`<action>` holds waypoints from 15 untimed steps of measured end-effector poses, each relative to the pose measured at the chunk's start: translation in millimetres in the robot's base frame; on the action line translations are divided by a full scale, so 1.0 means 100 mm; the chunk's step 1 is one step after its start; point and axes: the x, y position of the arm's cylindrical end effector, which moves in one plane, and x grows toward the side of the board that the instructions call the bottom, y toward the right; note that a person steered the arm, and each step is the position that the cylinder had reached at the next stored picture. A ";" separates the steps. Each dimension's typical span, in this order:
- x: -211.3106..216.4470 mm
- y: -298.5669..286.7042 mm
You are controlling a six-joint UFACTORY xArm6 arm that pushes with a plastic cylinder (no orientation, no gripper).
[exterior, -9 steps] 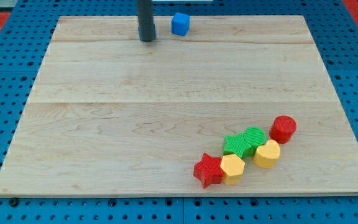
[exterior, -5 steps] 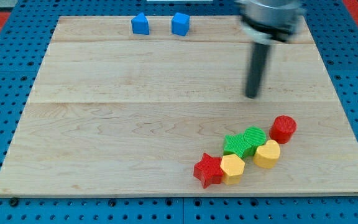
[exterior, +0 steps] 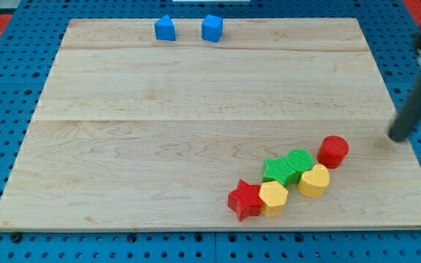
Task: Move the red circle to the top center
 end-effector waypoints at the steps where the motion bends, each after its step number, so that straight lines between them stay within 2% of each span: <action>1: 0.28 -0.64; 2: -0.26 -0.98; 3: -0.51 -1.64; 4: -0.15 -1.55; 5: -0.32 -2.36; 7: -1.12 -2.48; 8: -1.55 -2.28; 9: -1.28 -2.51; 10: -1.05 -2.46; 11: -1.13 -1.64; 13: -2.18 -2.19; 14: -1.79 -2.35; 15: -2.01 -2.82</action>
